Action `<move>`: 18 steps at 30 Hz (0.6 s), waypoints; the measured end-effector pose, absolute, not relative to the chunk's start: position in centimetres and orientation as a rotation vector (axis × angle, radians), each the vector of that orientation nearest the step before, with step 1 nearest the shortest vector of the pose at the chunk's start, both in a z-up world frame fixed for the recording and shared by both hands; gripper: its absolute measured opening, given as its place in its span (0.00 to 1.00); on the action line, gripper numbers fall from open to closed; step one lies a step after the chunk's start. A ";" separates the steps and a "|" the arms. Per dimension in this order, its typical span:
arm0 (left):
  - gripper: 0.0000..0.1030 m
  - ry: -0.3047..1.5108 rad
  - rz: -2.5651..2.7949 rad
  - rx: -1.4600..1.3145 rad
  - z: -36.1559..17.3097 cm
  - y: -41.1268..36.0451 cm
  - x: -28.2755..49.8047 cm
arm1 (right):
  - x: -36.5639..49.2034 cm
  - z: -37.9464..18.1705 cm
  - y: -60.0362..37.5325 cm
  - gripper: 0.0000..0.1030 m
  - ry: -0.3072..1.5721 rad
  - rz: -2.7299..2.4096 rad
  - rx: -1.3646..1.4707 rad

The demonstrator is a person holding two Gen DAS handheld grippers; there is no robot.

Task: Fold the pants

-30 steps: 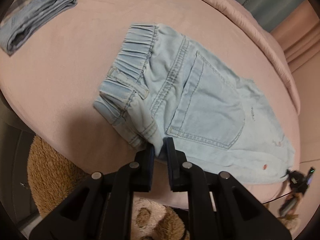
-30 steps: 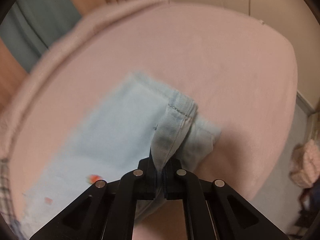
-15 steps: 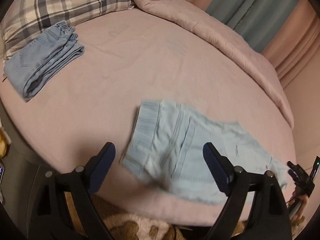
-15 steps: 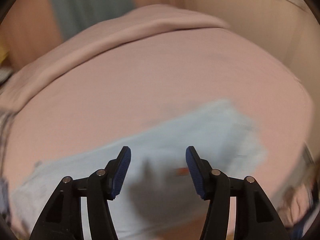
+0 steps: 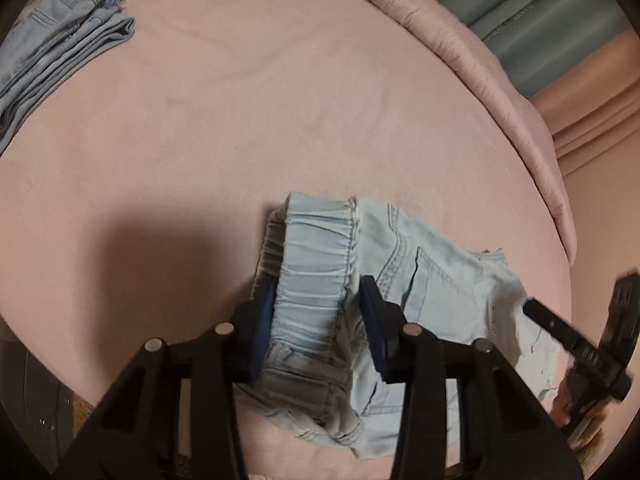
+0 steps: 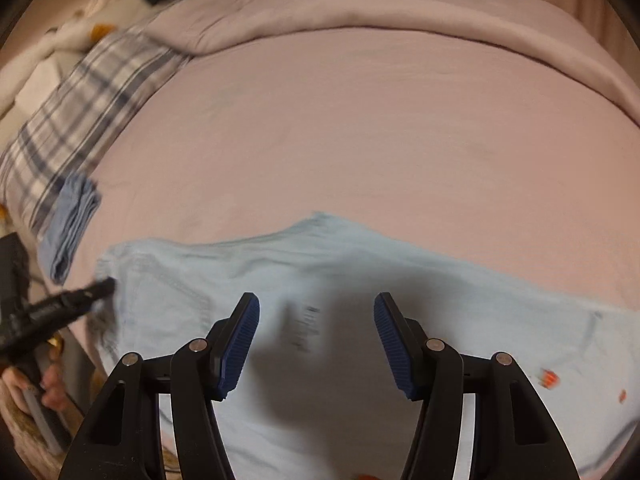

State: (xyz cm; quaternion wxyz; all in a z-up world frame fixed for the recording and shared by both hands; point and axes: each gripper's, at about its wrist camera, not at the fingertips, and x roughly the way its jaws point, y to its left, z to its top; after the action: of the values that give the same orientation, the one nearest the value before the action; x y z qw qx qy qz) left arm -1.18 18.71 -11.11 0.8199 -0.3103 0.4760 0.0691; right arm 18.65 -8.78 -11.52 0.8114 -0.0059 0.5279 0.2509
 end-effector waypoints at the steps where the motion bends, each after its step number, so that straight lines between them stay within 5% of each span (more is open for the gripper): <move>1: 0.36 1.004 0.141 -0.634 -10.8 18.4 -1.5 | 18.8 -11.4 -8.1 0.58 1.137 0.542 -0.020; 18: 0.29 1.015 0.185 -0.528 -11.1 17.7 -3.9 | 21.7 -12.9 -7.7 0.58 1.200 0.500 0.013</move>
State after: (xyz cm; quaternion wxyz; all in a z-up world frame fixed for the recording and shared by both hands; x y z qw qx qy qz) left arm -3.88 17.66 -11.08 0.8367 -0.2494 0.4796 0.0875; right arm 21.70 -7.67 -12.87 0.7960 0.0063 0.5586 0.2329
